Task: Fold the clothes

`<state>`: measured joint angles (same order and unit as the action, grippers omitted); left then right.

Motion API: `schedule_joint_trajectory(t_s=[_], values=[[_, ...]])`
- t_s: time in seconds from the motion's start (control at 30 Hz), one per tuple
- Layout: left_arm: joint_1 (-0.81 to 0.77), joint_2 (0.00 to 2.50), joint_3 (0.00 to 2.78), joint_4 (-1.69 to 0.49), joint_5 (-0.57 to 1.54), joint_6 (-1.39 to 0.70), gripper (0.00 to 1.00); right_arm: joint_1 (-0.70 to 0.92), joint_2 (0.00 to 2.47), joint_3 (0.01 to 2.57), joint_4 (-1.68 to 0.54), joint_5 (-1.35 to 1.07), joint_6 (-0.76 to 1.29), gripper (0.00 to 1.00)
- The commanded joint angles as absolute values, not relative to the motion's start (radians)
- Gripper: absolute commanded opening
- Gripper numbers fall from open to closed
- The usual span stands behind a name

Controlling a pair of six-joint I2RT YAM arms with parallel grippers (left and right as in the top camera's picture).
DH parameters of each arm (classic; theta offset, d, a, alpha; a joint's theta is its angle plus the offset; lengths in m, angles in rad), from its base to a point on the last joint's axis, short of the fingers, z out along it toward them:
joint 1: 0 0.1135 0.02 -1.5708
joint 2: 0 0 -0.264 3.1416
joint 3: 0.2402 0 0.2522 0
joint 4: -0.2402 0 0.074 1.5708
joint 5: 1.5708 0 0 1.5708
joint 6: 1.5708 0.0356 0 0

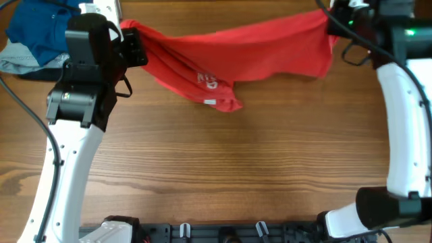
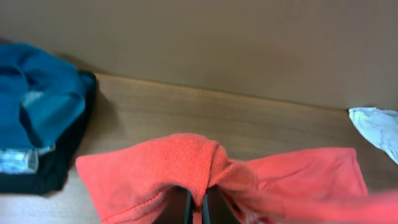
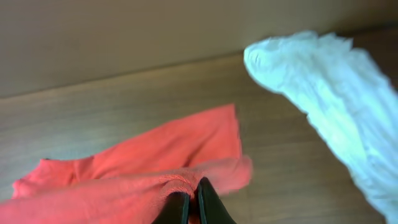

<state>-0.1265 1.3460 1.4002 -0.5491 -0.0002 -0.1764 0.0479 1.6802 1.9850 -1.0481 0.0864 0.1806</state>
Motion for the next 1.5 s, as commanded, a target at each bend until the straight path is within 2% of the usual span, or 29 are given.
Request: schedule_joint_trajectory(t_s=[0.0, 0.23, 0.6, 0.83, 1.03, 1.13, 1.33, 1.47], values=[[-0.133, 1.305, 1.502, -0.553, -0.020, -0.085, 0.04, 0.004, 1.664, 2.026, -1.060, 0.078, 0.130, 0.04], [-0.159, 1.288, 1.720, -0.566, -0.020, -0.009, 0.04, -0.081, 1.608, 2.133, -1.062, 0.026, 0.131, 0.04], [-0.208, 1.273, 2.177, -0.832, -0.066, 0.101, 0.04, -0.106, 1.472, 2.258, -1.166, 0.028, 0.105, 0.04], [-0.208, 1.204, 2.201, -0.964, -0.160, 0.063, 0.04, -0.106, 1.364, 2.259, -1.252, 0.030, 0.123, 0.04], [-0.208, 1.112, 2.244, -1.009, -0.162, 0.037, 0.04, -0.106, 1.235, 2.299, -1.301, 0.031, 0.131, 0.04], [-0.207, 1.098, 2.289, -1.026, -0.186, 0.021, 0.04, -0.106, 1.197, 2.344, -1.329, 0.101, 0.134, 0.04], [-0.207, 1.216, 2.291, -1.098, -0.249, 0.021, 0.04, -0.106, 1.238, 2.379, -1.401, 0.133, 0.142, 0.04], [-0.207, 1.359, 2.291, -1.200, -0.285, 0.009, 0.04, -0.106, 1.380, 2.379, -1.524, 0.136, 0.150, 0.04]])
